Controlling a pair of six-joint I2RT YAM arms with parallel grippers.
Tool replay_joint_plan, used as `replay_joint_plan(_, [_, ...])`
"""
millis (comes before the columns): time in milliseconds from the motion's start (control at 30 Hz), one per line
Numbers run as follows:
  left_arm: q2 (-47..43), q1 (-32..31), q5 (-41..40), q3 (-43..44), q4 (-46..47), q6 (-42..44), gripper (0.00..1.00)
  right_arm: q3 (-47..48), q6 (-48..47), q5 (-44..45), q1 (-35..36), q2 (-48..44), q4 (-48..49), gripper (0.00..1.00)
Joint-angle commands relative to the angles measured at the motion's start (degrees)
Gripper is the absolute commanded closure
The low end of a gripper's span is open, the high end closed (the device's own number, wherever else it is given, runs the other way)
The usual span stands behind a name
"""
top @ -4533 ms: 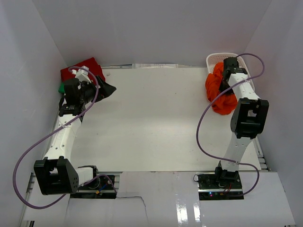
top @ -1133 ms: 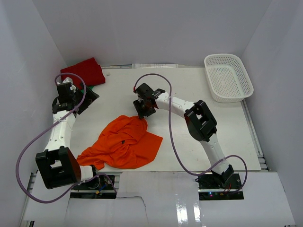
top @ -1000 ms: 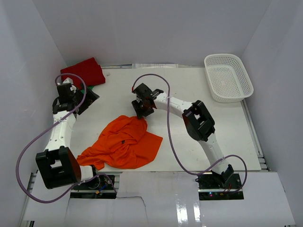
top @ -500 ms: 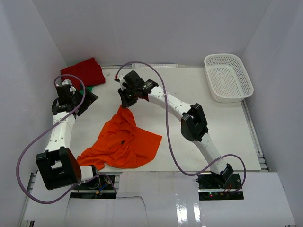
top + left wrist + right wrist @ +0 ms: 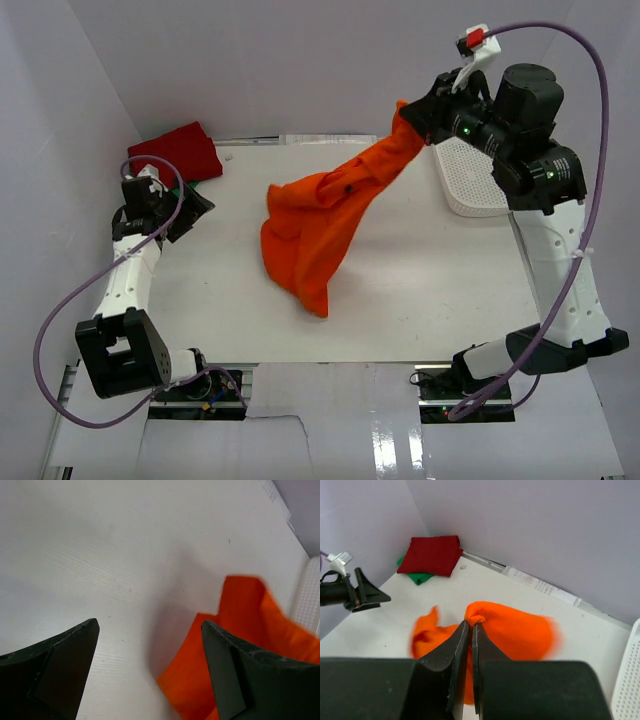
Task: Fold and stack the t-shirts
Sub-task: Flatten out the tshirt
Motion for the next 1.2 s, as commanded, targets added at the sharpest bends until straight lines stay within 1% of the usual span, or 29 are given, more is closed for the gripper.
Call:
replay_joint_plan(0, [3.83,-5.46,7.49,1.91,0.93,2.60,0.07,-5.57,1.40,0.26,2.37,3.27,-12.49,0.92])
replay_joint_plan(33, [7.59,-7.22,9.59,2.44,0.93,3.13,0.07,-7.67,2.54,-1.48,2.46,1.88,-12.14,0.92])
replay_joint_plan(67, [9.89,-11.07,10.65,4.18,0.85,3.92,0.07,-8.38,3.07,-2.11,2.46,1.25,-11.53,0.92])
replay_joint_plan(133, [14.63,-15.30,13.11,6.74,-0.38,4.02,0.07,-6.91,3.51,-2.12,2.90,1.07,-13.09,0.92])
replay_joint_plan(167, [18.14,-18.19,12.78,7.79,-0.38,3.49,0.07,-6.03,3.60,-1.68,3.16,1.24,-15.71,0.92])
replay_joint_plan(300, [24.05,-23.31,12.16,13.41,0.50,0.59,0.07,-4.17,4.04,2.71,3.43,0.19,-19.77,0.92])
replay_joint_plan(367, [26.25,-26.11,11.81,15.35,0.32,0.76,0.07,-4.08,4.04,4.91,3.42,-0.42,-20.83,0.92])
replay_joint_plan(433, [29.50,-27.80,11.02,17.64,-1.08,0.76,0.07,-4.61,3.87,5.62,3.42,-0.77,-21.01,0.92])
replay_joint_plan(600, [36.87,-31.66,10.58,20.89,-0.73,-1.17,0.07,-5.84,4.13,6.06,3.42,-1.74,-21.01,0.92])
replay_joint_plan(667, [38.73,-33.85,9.18,23.00,-1.43,-1.26,0.07,-6.19,4.04,6.06,3.42,-2.09,-20.84,0.92])
replay_joint_plan(733, [41.72,-35.35,4.62,24.76,-3.10,-0.91,0.07,-6.89,4.04,5.71,3.34,-2.79,-20.66,0.92])
replay_joint_plan(767, [43.03,-37.02,2.51,27.29,-5.72,-0.12,0.08,-7.07,4.04,5.80,3.34,-2.88,-20.40,0.92])
replay_joint_plan(833, [46.54,-38.43,-2.31,29.59,-7.93,0.50,0.10,-7.33,3.96,6.15,3.34,-3.32,-20.40,0.92])
replay_joint_plan(867, [47.61,-39.57,-3.39,31.52,-8.81,1.11,0.16,-7.42,4.04,6.06,3.34,-3.41,-20.40,0.92])
replay_joint_plan(933, [50.06,-41.24,-5.32,32.94,-11.54,1.64,0.22,-7.77,3.95,6.41,3.34,-3.59,-20.40,0.92])
replay_joint_plan(967, [50.51,-41.69,-5.51,33.20,-11.89,1.82,0.30,-7.95,3.95,6.76,3.34,-3.67,-20.31,0.92])
replay_joint_plan(1033, [51.48,-42.30,-5.42,33.56,-12.25,2.08,0.42,-8.39,3.87,7.03,3.07,-3.85,-20.31,0.92])
replay_joint_plan(1067, [52.44,-42.57,-5.42,33.99,-12.51,2.26,0.66,-8.39,3.95,7.38,2.90,-3.85,-20.31,0.92])
replay_joint_plan(1133, [53.59,-42.48,-5.16,34.69,-12.78,2.17,0.97,-8.48,4.13,8.60,2.55,-3.68,-20.05,0.92])
replay_joint_plan(1167, [55.07,-42.39,-4.98,35.40,-13.39,2.08,1.00,-8.56,4.39,8.87,2.28,-3.50,-19.87,0.92])
